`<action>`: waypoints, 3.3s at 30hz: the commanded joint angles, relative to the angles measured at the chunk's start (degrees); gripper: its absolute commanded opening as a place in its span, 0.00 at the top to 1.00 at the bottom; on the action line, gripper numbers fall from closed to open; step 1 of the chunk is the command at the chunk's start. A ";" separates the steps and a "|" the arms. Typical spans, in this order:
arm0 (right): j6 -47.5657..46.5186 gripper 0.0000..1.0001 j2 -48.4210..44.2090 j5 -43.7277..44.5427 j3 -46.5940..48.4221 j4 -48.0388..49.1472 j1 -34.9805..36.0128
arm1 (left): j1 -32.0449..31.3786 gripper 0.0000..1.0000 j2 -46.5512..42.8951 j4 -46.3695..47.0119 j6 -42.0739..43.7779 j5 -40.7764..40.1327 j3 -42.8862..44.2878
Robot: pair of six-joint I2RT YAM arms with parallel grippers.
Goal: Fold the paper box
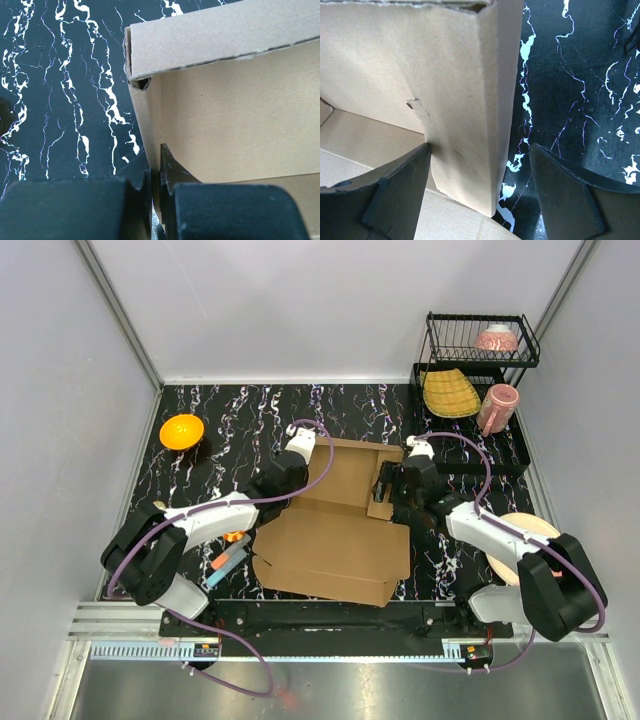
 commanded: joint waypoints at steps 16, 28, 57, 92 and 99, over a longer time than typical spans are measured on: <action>-3.28 0.34 8.01 4.02 4.30 -6.76 0.30 | -1.55 1.00 -3.62 3.93 2.72 -0.13 -1.83; -2.93 0.11 -1.19 -1.59 2.19 -4.48 0.38 | -1.63 1.00 -3.01 2.01 2.54 -1.09 -0.61; 4.36 0.27 -31.98 15.18 -0.19 -22.48 0.38 | -1.63 1.00 -3.00 -4.59 -0.36 -3.82 0.89; 5.95 0.34 -14.59 -12.92 -10.65 7.83 -11.57 | -3.30 1.00 -3.80 -2.30 0.08 -3.74 -0.69; 4.98 0.33 -13.62 -16.71 -10.82 9.06 -11.57 | -3.57 1.00 -3.27 -2.04 -0.01 -3.47 -0.60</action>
